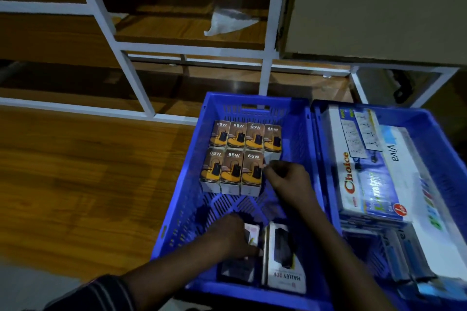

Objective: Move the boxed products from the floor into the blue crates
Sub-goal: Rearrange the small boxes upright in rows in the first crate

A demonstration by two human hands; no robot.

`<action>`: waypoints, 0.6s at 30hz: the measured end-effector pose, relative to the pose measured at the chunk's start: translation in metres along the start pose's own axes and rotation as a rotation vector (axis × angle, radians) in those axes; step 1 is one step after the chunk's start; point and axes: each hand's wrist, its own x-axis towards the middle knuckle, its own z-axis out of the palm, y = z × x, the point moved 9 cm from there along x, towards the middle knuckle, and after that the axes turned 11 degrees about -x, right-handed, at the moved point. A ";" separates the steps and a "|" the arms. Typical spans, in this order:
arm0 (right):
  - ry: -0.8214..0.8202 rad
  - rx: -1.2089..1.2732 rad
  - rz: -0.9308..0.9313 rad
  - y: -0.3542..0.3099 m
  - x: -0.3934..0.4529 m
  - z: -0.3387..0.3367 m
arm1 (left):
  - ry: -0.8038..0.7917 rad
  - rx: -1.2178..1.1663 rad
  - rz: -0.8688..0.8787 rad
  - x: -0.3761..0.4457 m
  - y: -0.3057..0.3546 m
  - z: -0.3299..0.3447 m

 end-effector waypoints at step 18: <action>-0.254 -0.081 -0.025 -0.004 -0.020 0.052 | 0.158 -0.561 -0.096 -0.018 -0.010 -0.062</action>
